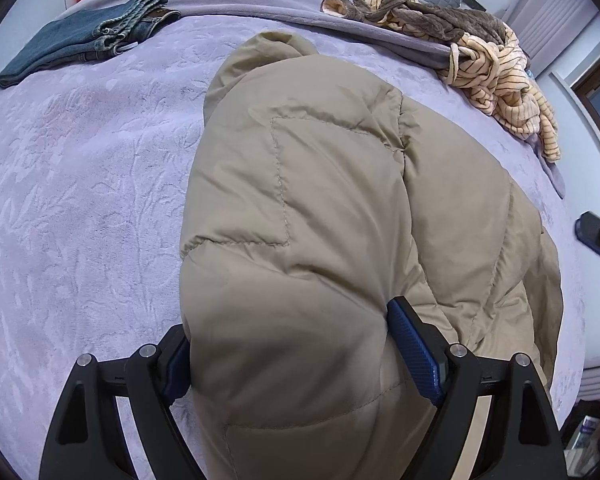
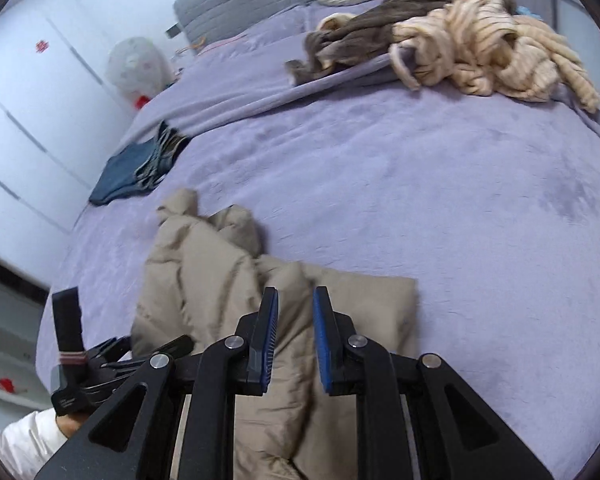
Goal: Fold large clothes
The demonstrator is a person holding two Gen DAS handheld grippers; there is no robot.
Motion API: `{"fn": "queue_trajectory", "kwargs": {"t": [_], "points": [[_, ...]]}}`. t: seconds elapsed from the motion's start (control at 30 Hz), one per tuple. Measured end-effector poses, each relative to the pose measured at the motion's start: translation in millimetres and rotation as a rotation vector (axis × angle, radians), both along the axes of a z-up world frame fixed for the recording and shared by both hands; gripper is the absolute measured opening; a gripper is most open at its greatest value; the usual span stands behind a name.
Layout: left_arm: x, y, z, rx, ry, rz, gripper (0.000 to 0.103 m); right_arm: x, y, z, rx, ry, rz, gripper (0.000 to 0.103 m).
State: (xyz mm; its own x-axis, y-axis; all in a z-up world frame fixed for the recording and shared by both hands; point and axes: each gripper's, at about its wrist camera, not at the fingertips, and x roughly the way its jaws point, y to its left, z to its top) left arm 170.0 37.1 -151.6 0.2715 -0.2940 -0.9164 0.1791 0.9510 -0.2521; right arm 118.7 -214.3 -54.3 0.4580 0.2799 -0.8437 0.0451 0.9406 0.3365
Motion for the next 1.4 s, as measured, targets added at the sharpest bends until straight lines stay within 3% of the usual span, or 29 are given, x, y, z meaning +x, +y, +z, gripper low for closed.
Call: {"fn": "queue_trajectory", "kwargs": {"t": [0.07, 0.17, 0.23, 0.37, 0.53, 0.73, 0.9, 1.07, 1.23, 1.4], "points": [[1.2, 5.2, 18.6, 0.026, -0.064, 0.039, 0.087, 10.6, 15.8, -17.1, 0.014, 0.04, 0.02, 0.02], [11.3, 13.7, 42.4, -0.002, -0.173, 0.071, 0.087, 21.4, 21.4, -42.2, -0.002, 0.095, 0.002, 0.02], [29.0, 10.5, 38.4, 0.014, -0.164, 0.066, 0.087, 27.2, 20.4, -60.8, -0.025, 0.133, -0.007, 0.019], [50.0, -5.8, 3.5, 0.032, -0.086, 0.05, 0.087, 36.9, 12.4, -96.0, -0.072, 0.189, -0.03, 0.016], [51.6, -17.5, -11.8, 0.052, -0.085, 0.044, 0.088, 42.5, -7.3, -128.1, -0.005, 0.231, -0.058, 0.015], [36.3, -9.3, 6.1, 0.084, -0.095, 0.031, 0.088, 29.5, -5.9, -100.1, 0.034, 0.232, -0.057, 0.019], [-5.0, 6.0, 28.3, 0.085, -0.11, -0.005, 0.088, -8.6, 4.1, -64.0, 0.081, 0.194, -0.008, 0.019], [-50.7, 20.4, 29.9, 0.086, -0.074, -0.018, 0.088, -54.8, 24.2, -42.2, 0.074, 0.172, 0.054, 0.019], [-81.8, 28.8, 21.7, 0.077, -0.019, -0.007, 0.089, -88.6, 35.1, -44.1, 0.054, 0.208, 0.073, 0.019], [-95.7, 28.1, 19.1, 0.09, 0.0, -0.023, 0.089, -110.0, 38.0, -75.4, 0.02, 0.306, 0.048, 0.019]]}}
